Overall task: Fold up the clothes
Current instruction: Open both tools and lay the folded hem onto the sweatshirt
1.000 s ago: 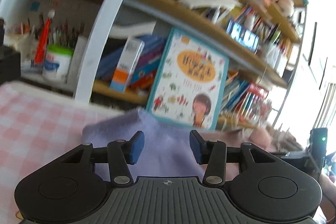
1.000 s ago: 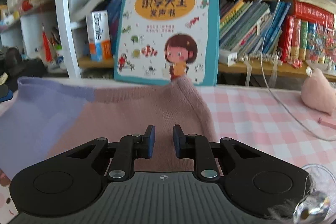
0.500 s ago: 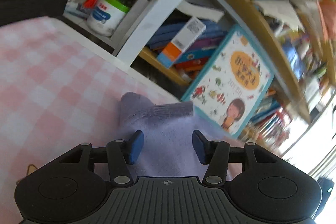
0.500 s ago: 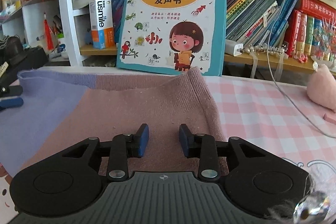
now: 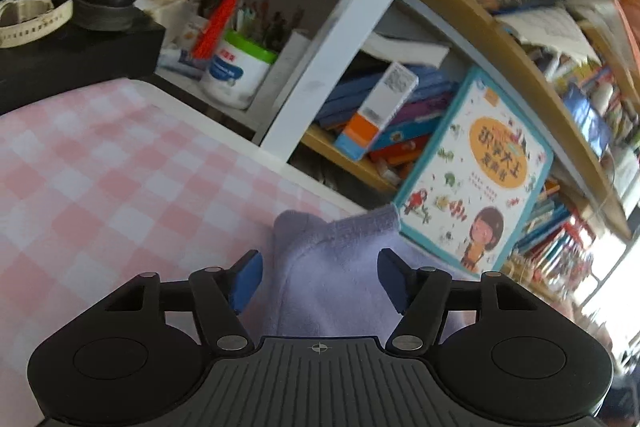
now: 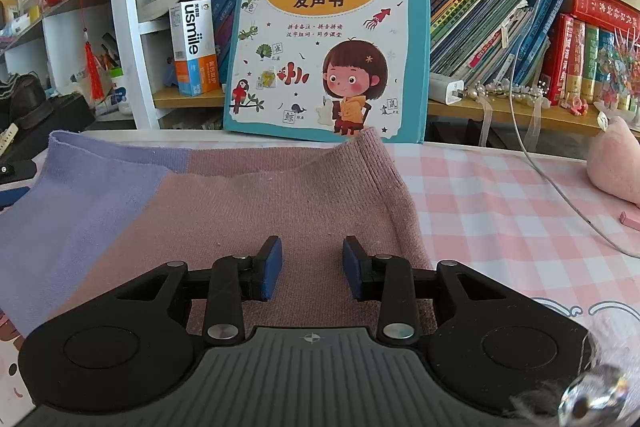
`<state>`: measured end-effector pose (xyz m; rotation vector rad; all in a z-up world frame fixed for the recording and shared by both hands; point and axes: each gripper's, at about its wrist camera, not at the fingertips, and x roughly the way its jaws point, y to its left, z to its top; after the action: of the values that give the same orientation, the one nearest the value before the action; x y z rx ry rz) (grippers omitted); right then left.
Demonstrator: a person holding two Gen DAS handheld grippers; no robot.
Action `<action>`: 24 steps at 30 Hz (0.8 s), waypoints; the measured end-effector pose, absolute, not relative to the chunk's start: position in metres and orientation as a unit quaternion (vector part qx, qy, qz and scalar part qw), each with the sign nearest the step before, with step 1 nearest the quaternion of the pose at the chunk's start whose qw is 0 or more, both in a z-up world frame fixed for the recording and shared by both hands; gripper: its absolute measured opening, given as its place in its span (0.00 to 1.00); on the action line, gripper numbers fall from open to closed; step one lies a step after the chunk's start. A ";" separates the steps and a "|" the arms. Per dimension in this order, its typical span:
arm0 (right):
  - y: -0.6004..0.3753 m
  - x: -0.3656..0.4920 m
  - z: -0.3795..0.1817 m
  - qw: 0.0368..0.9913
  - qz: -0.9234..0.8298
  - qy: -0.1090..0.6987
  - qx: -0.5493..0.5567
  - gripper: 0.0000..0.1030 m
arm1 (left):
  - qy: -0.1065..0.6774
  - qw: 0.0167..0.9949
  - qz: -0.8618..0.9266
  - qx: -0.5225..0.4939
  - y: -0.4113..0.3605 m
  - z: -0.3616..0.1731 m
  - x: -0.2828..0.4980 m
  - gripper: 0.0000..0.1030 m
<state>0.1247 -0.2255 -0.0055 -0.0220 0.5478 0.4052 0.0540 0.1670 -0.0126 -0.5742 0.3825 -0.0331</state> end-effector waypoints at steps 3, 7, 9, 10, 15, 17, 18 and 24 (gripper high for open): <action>-0.225 0.125 -0.005 0.942 0.199 0.269 -0.010 0.31 | 0.154 0.949 -0.022 -0.274 0.165 -0.006 0.047 0.63; -0.225 0.125 -0.006 0.942 0.199 0.269 -0.011 0.32 | 0.116 0.961 -0.043 -0.249 0.156 0.004 0.039 0.63; -0.225 0.124 -0.006 0.942 0.200 0.269 -0.011 0.32 | 0.107 0.963 -0.068 -0.239 0.151 0.007 0.039 0.63; -0.225 0.124 -0.006 0.942 0.200 0.269 -0.012 0.32 | 0.109 0.962 -0.083 -0.236 0.148 0.008 0.040 0.63; -0.225 0.124 -0.006 0.942 0.201 0.269 -0.012 0.33 | 0.164 0.960 -0.089 -0.211 0.134 0.001 0.052 0.63; -0.225 0.124 -0.006 0.942 0.201 0.268 -0.010 0.33 | 0.191 0.959 -0.070 -0.197 0.132 -0.002 0.058 0.63; -0.225 0.124 -0.006 0.942 0.201 0.268 -0.008 0.34 | 0.205 0.956 -0.064 -0.199 0.133 -0.004 0.061 0.63; -0.232 0.123 0.000 0.947 0.191 0.258 -0.003 0.35 | 0.214 0.960 -0.038 -0.176 0.139 -0.003 0.056 0.65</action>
<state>0.1231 -0.2319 -0.0003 -0.0063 0.5261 0.3886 0.0559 0.1386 -0.0030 -0.3569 0.4348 -0.0776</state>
